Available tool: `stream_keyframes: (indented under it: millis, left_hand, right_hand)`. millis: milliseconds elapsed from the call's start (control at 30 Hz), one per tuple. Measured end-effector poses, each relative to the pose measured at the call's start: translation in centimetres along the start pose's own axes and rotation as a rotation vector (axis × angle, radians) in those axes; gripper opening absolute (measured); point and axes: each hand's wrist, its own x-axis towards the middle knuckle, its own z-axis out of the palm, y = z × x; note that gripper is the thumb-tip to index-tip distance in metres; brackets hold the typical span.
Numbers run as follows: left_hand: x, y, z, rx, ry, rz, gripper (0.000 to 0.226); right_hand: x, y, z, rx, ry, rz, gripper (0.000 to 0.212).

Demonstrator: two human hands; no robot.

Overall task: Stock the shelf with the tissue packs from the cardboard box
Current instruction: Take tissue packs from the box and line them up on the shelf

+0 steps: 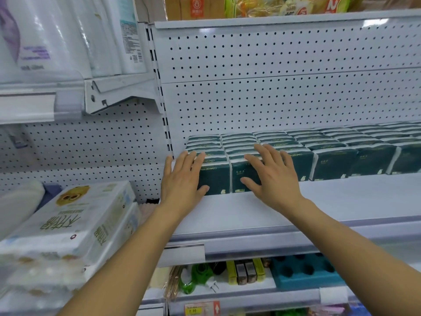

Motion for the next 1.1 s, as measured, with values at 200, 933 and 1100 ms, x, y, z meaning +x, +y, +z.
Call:
stream_keyframes:
  millis: [200,933,1100]
  left_hand:
    - [-6.4,-0.5,-2.8,-0.060,0.275,0.034,0.074]
    - [-43.4,-7.2,-0.4,-0.104,-0.230,-0.127,0.080]
    - [-49.5,-7.0,4.0,-0.189,-0.439,-0.239,0.074]
  right_hand:
    - [-4.0,-5.0,-3.7,0.125,0.170,-0.051,0.050]
    - [-31.6,-26.3,-3.8,0.295,-0.348,-0.200,0.051]
    - [-37.1,-26.6,-0.3,0.258,-0.600,-0.228,0.036]
